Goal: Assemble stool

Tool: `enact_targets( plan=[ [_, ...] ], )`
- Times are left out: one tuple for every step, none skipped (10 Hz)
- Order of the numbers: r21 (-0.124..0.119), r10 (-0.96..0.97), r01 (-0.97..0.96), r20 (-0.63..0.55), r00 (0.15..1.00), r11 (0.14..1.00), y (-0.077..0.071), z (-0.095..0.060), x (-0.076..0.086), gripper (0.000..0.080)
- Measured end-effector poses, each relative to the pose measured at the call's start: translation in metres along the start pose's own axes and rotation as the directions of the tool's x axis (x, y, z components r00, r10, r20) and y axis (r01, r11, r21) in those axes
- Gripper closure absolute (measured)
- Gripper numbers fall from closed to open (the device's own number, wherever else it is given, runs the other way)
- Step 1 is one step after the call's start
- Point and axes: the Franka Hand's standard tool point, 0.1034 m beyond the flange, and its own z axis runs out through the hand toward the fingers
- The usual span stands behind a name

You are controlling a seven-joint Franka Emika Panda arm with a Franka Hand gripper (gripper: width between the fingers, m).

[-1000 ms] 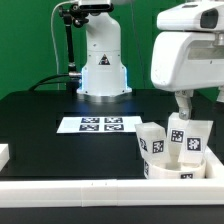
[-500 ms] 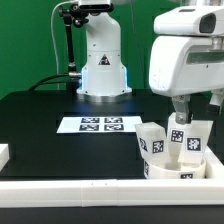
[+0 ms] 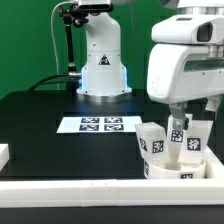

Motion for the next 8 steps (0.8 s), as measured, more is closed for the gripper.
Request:
enact_targets(
  plan=[
    [0.001, 0.001, -0.001, 0.003, 1.0, 1.0, -0.0003, 0.0017, -0.0013, 0.0151],
    [0.001, 0.003, -0.003, 0.004, 1.0, 1.0, -0.0005, 0.0024, -0.0018, 0.0151],
    [0.001, 0.009, -0.009, 0.004, 1.0, 1.0, -0.0005, 0.0025, -0.0019, 0.0151],
    [0.001, 0.014, -0.014, 0.005, 1.0, 1.0, -0.0003, 0.0025, -0.002, 0.0151],
    [0.001, 0.017, -0.017, 0.005, 1.0, 1.0, 0.0006, 0.0025, -0.0025, 0.0253],
    [0.001, 0.019, -0.019, 0.005, 1.0, 1.0, 0.0011, 0.0026, -0.0028, 0.0388],
    [0.001, 0.021, -0.021, 0.005, 1.0, 1.0, 0.0013, 0.0026, -0.003, 0.0388],
    [0.001, 0.024, -0.024, 0.005, 1.0, 1.0, 0.0017, 0.0026, -0.0032, 0.0592]
  ],
)
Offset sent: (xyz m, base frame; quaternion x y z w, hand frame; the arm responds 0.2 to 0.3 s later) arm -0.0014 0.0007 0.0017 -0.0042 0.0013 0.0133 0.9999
